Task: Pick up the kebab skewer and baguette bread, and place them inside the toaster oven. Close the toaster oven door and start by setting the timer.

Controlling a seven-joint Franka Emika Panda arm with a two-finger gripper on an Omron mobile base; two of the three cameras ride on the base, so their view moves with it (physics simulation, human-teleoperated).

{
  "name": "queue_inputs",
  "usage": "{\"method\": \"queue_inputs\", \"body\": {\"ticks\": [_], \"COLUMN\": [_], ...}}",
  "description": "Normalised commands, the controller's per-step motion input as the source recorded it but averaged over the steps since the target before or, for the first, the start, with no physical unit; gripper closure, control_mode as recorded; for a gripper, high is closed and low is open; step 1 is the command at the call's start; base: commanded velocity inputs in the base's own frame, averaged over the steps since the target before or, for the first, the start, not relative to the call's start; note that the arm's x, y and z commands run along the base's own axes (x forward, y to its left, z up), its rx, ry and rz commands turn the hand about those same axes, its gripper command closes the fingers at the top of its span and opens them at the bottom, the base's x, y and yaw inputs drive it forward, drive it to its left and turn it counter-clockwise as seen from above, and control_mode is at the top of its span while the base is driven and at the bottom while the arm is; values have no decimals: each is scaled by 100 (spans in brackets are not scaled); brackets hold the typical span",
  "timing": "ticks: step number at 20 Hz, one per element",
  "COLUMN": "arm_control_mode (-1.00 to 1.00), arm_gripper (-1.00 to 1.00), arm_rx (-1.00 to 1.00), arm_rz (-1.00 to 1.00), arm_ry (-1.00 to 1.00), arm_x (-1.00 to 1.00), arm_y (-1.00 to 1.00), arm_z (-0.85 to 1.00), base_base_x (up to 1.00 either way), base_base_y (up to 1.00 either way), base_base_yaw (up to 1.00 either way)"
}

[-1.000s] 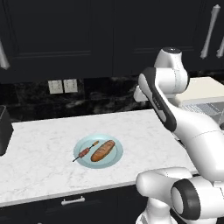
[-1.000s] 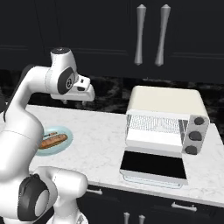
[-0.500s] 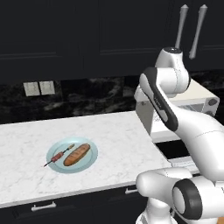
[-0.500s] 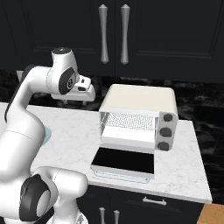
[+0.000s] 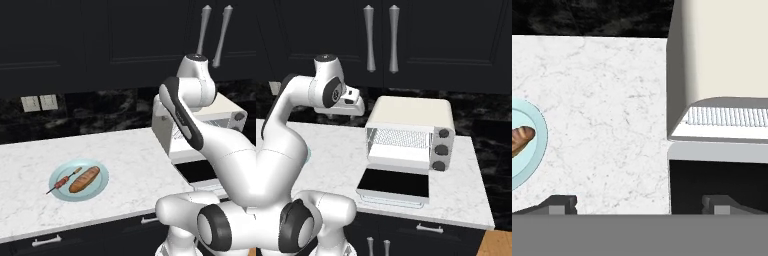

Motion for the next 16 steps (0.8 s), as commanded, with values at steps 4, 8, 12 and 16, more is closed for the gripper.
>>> {"method": "queue_inputs", "body": {"ticks": [4, 8, 12, 16], "arm_control_mode": [100, 100, 100, -100], "arm_gripper": [-100, -100, -100, -100], "arm_rx": [0, 0, 0, 0], "arm_rz": [0, 0, 0, 0], "arm_ry": [0, 0, 0, 0], "arm_x": [0, 0, 0, 0], "arm_y": [0, 0, 0, -8], "arm_z": [0, 0, 0, 0], "base_base_x": [43, 31, 4, 0], "base_base_y": [14, 5, 0, 0], "base_base_yaw": [0, 0, 0, 0]}}
